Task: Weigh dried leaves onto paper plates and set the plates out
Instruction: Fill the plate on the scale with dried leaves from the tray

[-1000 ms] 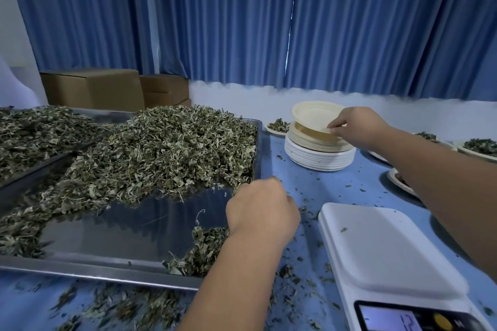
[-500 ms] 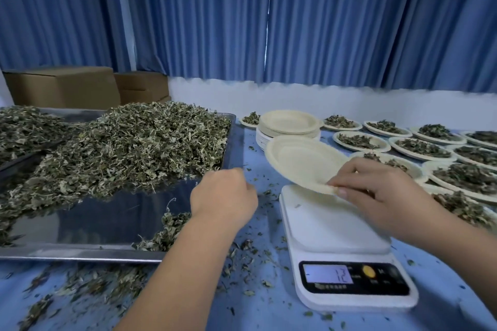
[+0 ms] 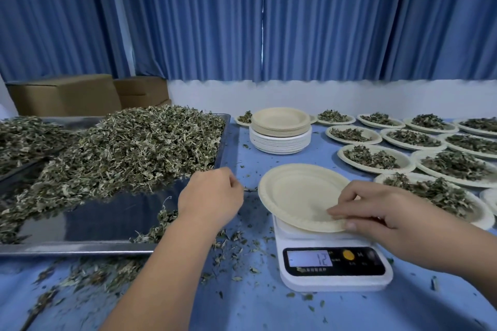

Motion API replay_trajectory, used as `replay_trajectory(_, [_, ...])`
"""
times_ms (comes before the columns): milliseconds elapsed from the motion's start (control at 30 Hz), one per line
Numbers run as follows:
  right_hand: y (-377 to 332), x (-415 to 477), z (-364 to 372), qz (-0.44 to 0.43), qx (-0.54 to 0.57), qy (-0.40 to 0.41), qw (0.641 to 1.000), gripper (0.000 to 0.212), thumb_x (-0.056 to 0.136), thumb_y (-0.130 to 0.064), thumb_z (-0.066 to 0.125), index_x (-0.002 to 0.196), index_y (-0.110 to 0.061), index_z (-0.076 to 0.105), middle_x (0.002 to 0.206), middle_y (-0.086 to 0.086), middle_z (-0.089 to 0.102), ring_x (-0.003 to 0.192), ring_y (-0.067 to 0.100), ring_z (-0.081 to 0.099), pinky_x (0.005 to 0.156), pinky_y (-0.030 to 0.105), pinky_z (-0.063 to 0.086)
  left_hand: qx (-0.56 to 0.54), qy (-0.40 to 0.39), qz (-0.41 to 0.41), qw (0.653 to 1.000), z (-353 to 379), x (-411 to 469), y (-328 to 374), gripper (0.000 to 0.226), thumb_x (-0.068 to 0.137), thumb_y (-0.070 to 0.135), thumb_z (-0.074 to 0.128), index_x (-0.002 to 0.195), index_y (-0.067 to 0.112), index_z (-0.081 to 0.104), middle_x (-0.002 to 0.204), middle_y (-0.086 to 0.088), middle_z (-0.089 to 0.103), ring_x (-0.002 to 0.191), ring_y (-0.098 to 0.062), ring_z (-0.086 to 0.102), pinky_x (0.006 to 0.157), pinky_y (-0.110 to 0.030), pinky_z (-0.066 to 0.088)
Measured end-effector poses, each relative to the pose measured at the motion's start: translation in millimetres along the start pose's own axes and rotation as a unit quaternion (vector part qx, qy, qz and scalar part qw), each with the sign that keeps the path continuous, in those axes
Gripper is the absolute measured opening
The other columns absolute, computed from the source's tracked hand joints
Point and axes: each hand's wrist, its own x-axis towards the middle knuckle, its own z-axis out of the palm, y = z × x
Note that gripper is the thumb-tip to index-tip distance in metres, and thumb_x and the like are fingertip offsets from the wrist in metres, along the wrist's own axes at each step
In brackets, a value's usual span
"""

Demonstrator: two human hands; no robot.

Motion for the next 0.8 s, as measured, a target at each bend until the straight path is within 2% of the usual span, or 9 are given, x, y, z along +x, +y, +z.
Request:
replay_trajectory(67, [0.5, -2.0, -2.6, 0.007, 0.029, 0.028, 0.999, 0.024, 0.09, -0.025, 0.061, 0.109, -0.038, 0.068, 0.107, -0.026, 0.053, 0.086, 0.005, 0.058, 0.072, 0.014, 0.041, -0.001, 0.0, -0.003, 1.0, 1.1, -1.2, -0.2, 0.018, 0.095, 0.032, 0.043, 0.089, 0.028, 0.059, 0.089, 0.003, 0.063, 0.088, -0.023, 0.055, 0.065, -0.033, 0.047])
replay_trajectory(233, [2.4, 12.0, -8.2, 0.058, 0.171, 0.211, 0.961, 0.017, 0.09, -0.027, 0.059, 0.083, -0.031, 0.074, 0.077, -0.013, 0.064, 0.058, 0.008, 0.055, 0.051, 0.011, 0.037, 0.014, 0.003, -0.001, 1.0, 2.0, 0.0, 0.4, 0.02, 0.095, 0.032, 0.043, 0.094, 0.027, 0.062, 0.091, 0.004, 0.061, 0.09, -0.022, 0.052, 0.064, -0.033, 0.045])
replay_trajectory(300, [10.9, 29.3, -10.4, 0.107, 0.226, 0.256, 0.934, 0.018, 0.093, -0.022, 0.059, 0.083, -0.027, 0.073, 0.057, -0.013, 0.06, 0.042, 0.005, 0.043, 0.041, 0.011, 0.032, 0.023, 0.002, -0.001, 1.0, 2.0, 0.7, 1.0, 0.019, 0.096, 0.034, 0.043, 0.093, 0.028, 0.061, 0.09, 0.004, 0.06, 0.09, -0.021, 0.049, 0.064, -0.032, 0.043])
replay_trajectory(367, [21.6, 45.2, -11.4, 0.154, 0.263, 0.29, 0.907, 0.017, 0.095, -0.019, 0.057, 0.088, -0.021, 0.072, 0.046, -0.013, 0.052, 0.039, 0.003, 0.037, 0.039, 0.011, 0.031, 0.025, 0.0, -0.003, 1.0, 2.2, 0.2, 1.1, 0.019, 0.096, 0.035, 0.043, 0.093, 0.029, 0.061, 0.088, 0.004, 0.058, 0.088, -0.02, 0.047, 0.062, -0.031, 0.041])
replay_trajectory(433, [33.0, 56.0, -6.3, 0.191, 0.279, 0.315, 0.887, 0.017, 0.096, -0.016, 0.054, 0.095, -0.015, 0.071, 0.051, -0.011, 0.052, 0.046, 0.009, 0.04, 0.045, 0.018, 0.034, 0.023, -0.002, -0.001, 1.0, 2.5, -0.4, 1.5, 0.02, 0.096, 0.035, 0.043, 0.093, 0.029, 0.062, 0.087, 0.005, 0.056, 0.088, -0.02, 0.047, 0.062, -0.031, 0.041])
replay_trajectory(500, [43.6, 57.6, 3.4, 0.216, 0.266, 0.334, 0.878, 0.018, 0.096, -0.013, 0.053, 0.102, -0.011, 0.07, 0.064, 0.002, 0.053, 0.055, 0.016, 0.042, 0.05, 0.024, 0.035, 0.017, -0.005, 0.005, 1.0, 2.9, -0.7, 2.2, 0.02, 0.096, 0.034, 0.043, 0.093, 0.029, 0.062, 0.089, 0.004, 0.058, 0.09, -0.021, 0.049, 0.063, -0.032, 0.043])
replay_trajectory(633, [52.6, 47.1, 10.5, 0.216, 0.198, 0.344, 0.892, 0.016, 0.094, -0.014, 0.055, 0.098, -0.02, 0.069, 0.063, 0.003, 0.048, 0.044, 0.003, 0.039, 0.04, 0.01, 0.031, 0.017, -0.007, 0.015, 1.0, 3.8, -0.3, 2.3, 0.022, 0.095, 0.034, 0.043, 0.094, 0.025, 0.063, 0.091, 0.002, 0.061, 0.099, -0.024, 0.051, 0.066, -0.033, 0.044])
replay_trajectory(733, [54.3, 42.2, 7.1, 0.223, 0.215, 0.366, 0.878, 0.016, 0.093, -0.013, 0.056, 0.098, -0.017, 0.07, 0.063, 0.009, 0.047, 0.039, 0.003, 0.038, 0.037, 0.009, 0.028, 0.011, -0.015, 0.014, 1.0, 4.1, -1.9, 1.5, 0.022, 0.095, 0.034, 0.044, 0.092, 0.025, 0.063, 0.09, 0.003, 0.06, 0.101, -0.025, 0.051, 0.067, -0.034, 0.046])
replay_trajectory(800, [52.2, 41.5, 8.8, 0.228, 0.197, 0.352, 0.886, 0.016, 0.094, -0.012, 0.055, 0.099, -0.015, 0.07, 0.069, 0.02, 0.052, 0.04, 0.004, 0.038, 0.037, 0.01, 0.029, 0.003, -0.021, 0.01, 1.0, 3.3, -2.8, 1.0, 0.021, 0.095, 0.033, 0.044, 0.09, 0.026, 0.063, 0.09, 0.002, 0.062, 0.101, -0.025, 0.051, 0.069, -0.036, 0.05])
